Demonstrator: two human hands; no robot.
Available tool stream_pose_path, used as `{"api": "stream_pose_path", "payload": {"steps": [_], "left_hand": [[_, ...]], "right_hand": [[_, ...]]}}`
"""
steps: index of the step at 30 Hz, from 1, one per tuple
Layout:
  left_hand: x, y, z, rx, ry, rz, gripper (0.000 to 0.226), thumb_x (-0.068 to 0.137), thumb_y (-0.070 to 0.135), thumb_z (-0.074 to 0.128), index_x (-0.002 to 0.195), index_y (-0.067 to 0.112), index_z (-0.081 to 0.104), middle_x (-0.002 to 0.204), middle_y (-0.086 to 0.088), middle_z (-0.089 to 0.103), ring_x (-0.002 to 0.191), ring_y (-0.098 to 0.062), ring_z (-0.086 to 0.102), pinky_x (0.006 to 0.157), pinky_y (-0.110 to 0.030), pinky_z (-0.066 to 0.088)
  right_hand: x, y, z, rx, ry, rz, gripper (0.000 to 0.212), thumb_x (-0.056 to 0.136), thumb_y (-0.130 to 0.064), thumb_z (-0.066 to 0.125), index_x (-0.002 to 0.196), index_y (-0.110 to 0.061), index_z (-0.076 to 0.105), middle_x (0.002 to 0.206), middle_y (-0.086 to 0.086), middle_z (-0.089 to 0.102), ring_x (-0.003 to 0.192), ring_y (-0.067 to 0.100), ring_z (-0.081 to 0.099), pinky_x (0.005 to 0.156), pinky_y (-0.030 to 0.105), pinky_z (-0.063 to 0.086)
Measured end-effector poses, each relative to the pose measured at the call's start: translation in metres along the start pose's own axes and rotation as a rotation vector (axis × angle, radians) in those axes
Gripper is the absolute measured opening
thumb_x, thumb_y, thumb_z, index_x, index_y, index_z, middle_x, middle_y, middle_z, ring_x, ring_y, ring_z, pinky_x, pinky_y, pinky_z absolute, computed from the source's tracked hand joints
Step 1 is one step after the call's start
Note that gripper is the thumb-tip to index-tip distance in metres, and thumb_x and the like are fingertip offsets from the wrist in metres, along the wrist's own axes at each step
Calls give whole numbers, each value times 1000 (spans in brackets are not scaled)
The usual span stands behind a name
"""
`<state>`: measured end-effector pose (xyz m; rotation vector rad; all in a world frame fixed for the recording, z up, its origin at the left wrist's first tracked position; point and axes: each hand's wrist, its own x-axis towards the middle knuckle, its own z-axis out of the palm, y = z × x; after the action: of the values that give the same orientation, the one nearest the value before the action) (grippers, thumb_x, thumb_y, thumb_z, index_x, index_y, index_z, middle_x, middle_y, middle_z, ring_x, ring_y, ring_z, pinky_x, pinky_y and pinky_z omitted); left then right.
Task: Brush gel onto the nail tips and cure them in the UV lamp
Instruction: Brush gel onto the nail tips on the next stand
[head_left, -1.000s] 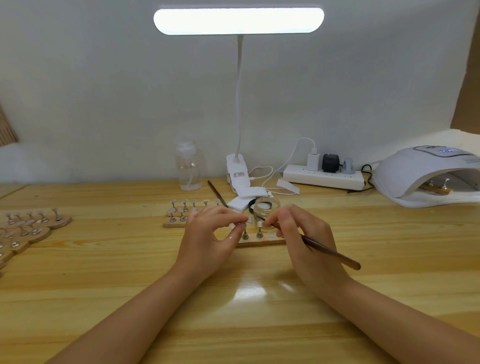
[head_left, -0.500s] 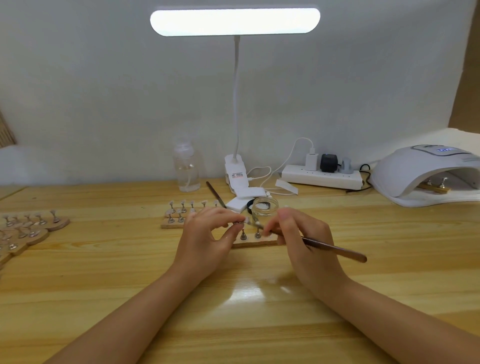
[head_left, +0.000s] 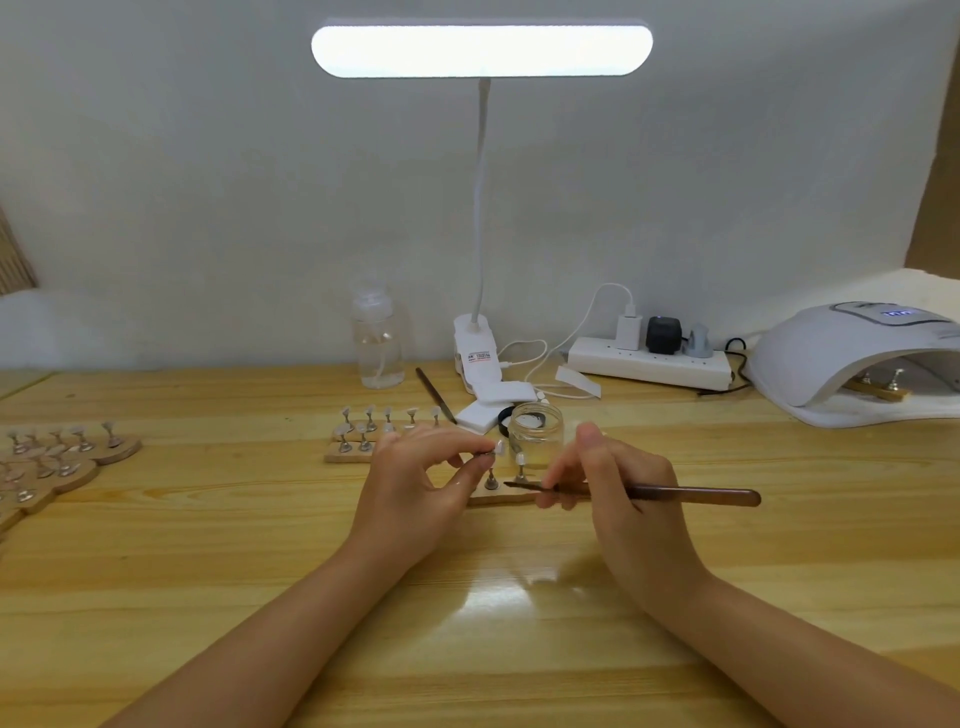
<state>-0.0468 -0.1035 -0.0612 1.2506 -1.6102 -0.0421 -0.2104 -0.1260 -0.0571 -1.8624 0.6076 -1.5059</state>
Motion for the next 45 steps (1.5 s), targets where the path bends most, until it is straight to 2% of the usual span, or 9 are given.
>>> {"api": "stream_pose_path", "payload": {"steps": [6, 10, 14, 18, 30, 35, 39, 43, 45], "left_hand": [[0, -3, 1, -29, 1, 5, 19, 73, 9, 74, 87, 21, 73, 80, 19, 66, 71, -7, 59, 79, -56, 44], [0, -3, 1, -30, -2, 6, 19, 73, 10, 74, 87, 23, 73, 81, 18, 67, 73, -9, 60, 78, -55, 45], [0, -4, 0, -20, -6, 18, 18, 73, 10, 74, 87, 22, 73, 80, 17, 67, 74, -10, 61, 77, -55, 45], [0, -4, 1, -19, -6, 23, 20, 73, 8, 73, 88, 21, 74, 80, 16, 67, 75, -11, 61, 77, -56, 45], [0, 0, 0, 10, 3, 30, 24, 73, 9, 74, 89, 27, 71, 82, 26, 62, 76, -4, 59, 78, -53, 45], [0, 4, -1, 27, 9, 22, 30, 72, 9, 75, 85, 34, 66, 77, 27, 60, 81, -4, 56, 84, -43, 42], [-2, 3, -1, 45, 4, 6, 28, 72, 9, 75, 82, 34, 67, 73, 26, 60, 78, -5, 56, 82, -34, 36], [-1, 3, -2, 27, -9, 0, 23, 73, 8, 74, 84, 27, 70, 74, 24, 60, 76, -5, 56, 81, -45, 43], [-1, 3, -2, 22, -14, 1, 22, 73, 7, 74, 86, 25, 71, 75, 22, 61, 77, -7, 57, 79, -52, 44]], "right_hand": [[2, 1, -2, -164, 3, -16, 37, 85, -44, 33, 69, -25, 61, 74, -5, 64, 68, 7, 58, 62, 22, 46], [1, 1, -1, -78, 21, -27, 40, 87, -41, 31, 66, -25, 61, 71, -2, 66, 66, 6, 62, 62, 19, 49], [2, 1, -2, -186, 7, -26, 37, 87, -44, 29, 74, -28, 60, 79, -10, 63, 73, 3, 59, 64, 14, 43], [0, 1, 0, -61, 13, -11, 41, 87, -43, 32, 64, -25, 61, 68, -1, 66, 65, 5, 62, 62, 18, 49], [1, 2, -2, -182, 7, -32, 38, 87, -44, 31, 70, -27, 61, 74, -7, 64, 67, 5, 59, 61, 21, 47], [0, 1, -1, -92, 11, -11, 41, 87, -43, 33, 64, -24, 62, 69, -2, 65, 64, 8, 62, 62, 25, 51], [1, 1, -2, -228, -8, -22, 37, 86, -45, 32, 70, -28, 60, 77, -9, 64, 70, 7, 60, 63, 25, 48], [0, 2, -1, -112, -2, -3, 43, 87, -42, 34, 63, -21, 62, 66, -2, 65, 60, 4, 61, 57, 15, 47], [0, 2, -2, -132, 15, -45, 41, 88, -40, 33, 64, -22, 62, 67, -2, 64, 61, 6, 60, 57, 19, 47]]}}
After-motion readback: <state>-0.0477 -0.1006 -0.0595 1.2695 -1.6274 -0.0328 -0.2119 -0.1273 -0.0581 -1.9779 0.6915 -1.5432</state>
